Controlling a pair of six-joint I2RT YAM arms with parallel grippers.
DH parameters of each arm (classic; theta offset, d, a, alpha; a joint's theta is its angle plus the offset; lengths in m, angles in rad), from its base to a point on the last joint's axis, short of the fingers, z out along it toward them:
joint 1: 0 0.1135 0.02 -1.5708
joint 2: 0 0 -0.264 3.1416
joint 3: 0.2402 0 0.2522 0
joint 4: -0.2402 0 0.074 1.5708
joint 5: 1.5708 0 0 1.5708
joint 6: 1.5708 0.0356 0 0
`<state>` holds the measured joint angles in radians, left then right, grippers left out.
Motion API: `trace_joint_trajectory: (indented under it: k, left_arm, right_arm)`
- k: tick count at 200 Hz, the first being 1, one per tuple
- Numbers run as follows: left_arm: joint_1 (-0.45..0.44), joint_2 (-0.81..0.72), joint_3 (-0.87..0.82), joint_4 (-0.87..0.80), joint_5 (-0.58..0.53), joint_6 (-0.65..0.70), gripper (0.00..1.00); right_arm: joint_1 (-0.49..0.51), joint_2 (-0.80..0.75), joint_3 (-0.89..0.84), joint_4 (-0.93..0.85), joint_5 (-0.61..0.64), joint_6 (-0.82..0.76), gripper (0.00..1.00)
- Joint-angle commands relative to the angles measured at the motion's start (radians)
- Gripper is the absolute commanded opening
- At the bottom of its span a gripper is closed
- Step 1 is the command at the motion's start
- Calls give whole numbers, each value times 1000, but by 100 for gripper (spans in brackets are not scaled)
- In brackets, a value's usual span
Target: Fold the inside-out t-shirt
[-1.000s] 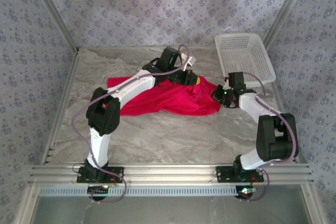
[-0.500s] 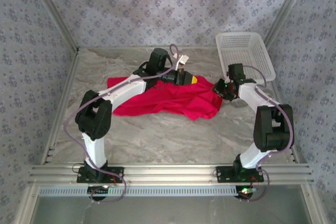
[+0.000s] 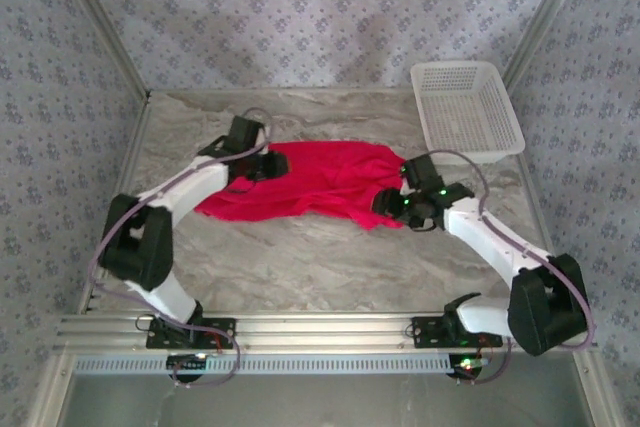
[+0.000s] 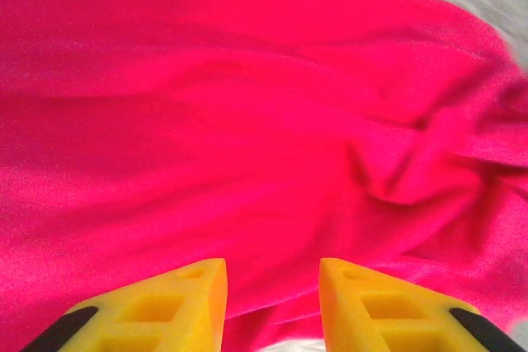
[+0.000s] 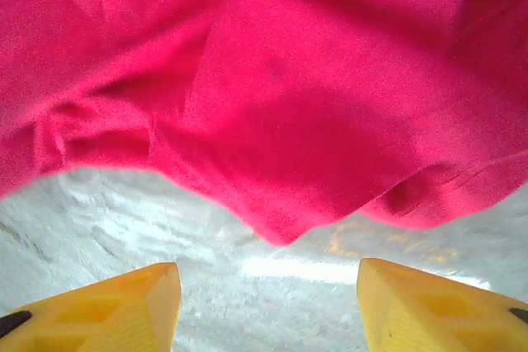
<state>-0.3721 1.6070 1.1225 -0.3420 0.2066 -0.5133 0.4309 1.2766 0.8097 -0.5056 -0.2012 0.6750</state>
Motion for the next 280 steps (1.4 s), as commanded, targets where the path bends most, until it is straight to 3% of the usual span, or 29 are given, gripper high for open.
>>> trace_joint_trajectory:
  k: [1,35,78,86,100,115,160,203,227,264,280]
  left_arm:
    - [117,-120,-131,-69,-158,-67,34]
    - [244,-212,-253,-85,-189,-123,35]
    - [364,-276,-312,-114,-182,-131,35]
    - [379,-286,-324,-112,-183,-132,35]
    - [399,-291,-339,-109,-178,-132,35]
    - [412,-287,-343,-112,-180,-129,35]
    - [442,-271,-354,-85,-207,-134,36]
    - [448,-217,-373,-43,-154,-146,38]
    - [447,-185,-403,-8,-120,-170,38]
    - [443,-159,-453,52,5,-248,39]
    - [398,-194,-488,86,25,-291,39]
  right_arm:
    - [90,68,-22,54,45,135,60]
    - [167,213,9,84,82,177,59]
    - [183,321,44,119,169,165,55]
    - [181,337,62,118,198,148,48]
    - [170,364,94,119,212,112,19]
    - [158,372,138,88,215,78,0]
    - [118,200,244,-85,197,-18,0]
    - [-56,-30,260,-161,143,-73,0]
    - [-109,-26,256,-153,105,-79,0]
    - [-112,7,254,-113,100,-87,0]
    - [-112,19,255,-109,99,-91,0]
